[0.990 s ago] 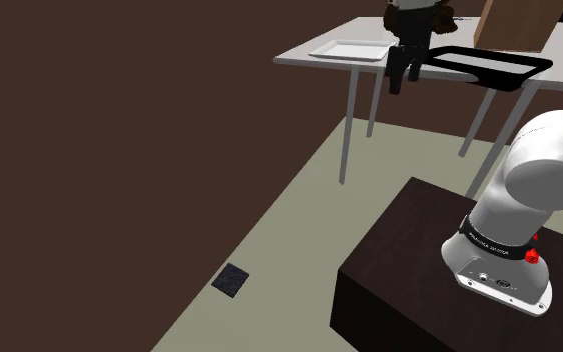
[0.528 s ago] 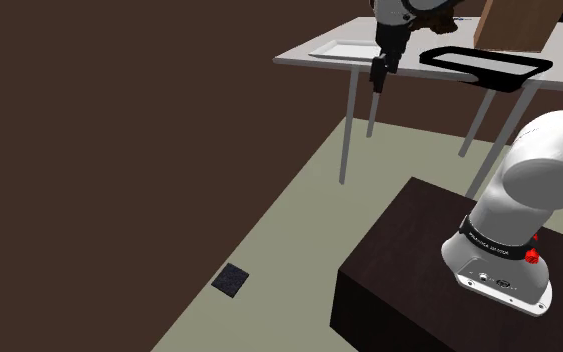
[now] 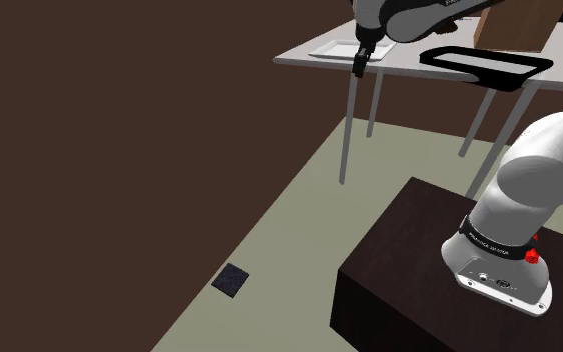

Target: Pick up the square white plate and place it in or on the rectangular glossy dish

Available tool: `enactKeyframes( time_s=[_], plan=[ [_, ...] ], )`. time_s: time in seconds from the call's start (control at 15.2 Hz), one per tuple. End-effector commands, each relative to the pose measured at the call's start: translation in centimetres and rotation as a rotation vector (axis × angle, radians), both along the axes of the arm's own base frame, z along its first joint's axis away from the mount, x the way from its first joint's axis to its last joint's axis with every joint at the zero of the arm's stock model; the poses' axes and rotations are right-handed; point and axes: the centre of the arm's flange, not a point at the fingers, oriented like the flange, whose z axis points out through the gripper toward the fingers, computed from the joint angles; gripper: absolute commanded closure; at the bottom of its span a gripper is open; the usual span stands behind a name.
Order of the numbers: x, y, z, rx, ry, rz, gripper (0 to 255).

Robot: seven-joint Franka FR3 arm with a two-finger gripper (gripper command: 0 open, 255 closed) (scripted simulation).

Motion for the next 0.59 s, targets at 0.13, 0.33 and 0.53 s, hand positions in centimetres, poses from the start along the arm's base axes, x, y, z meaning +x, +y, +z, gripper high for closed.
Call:
enactKeyframes(
  time_s=[0.13, 0.33, 0.53],
  plan=[
    [3.0, -0.4, -0.3, -0.143, -0.078, 0.083, 0],
    [5.2, -0.6, -0.1, -0.243, -0.132, 0.136, 0],
    [5.9, -1.6, -1.1, -0.243, -0.132, 0.136, 0]
  ],
)
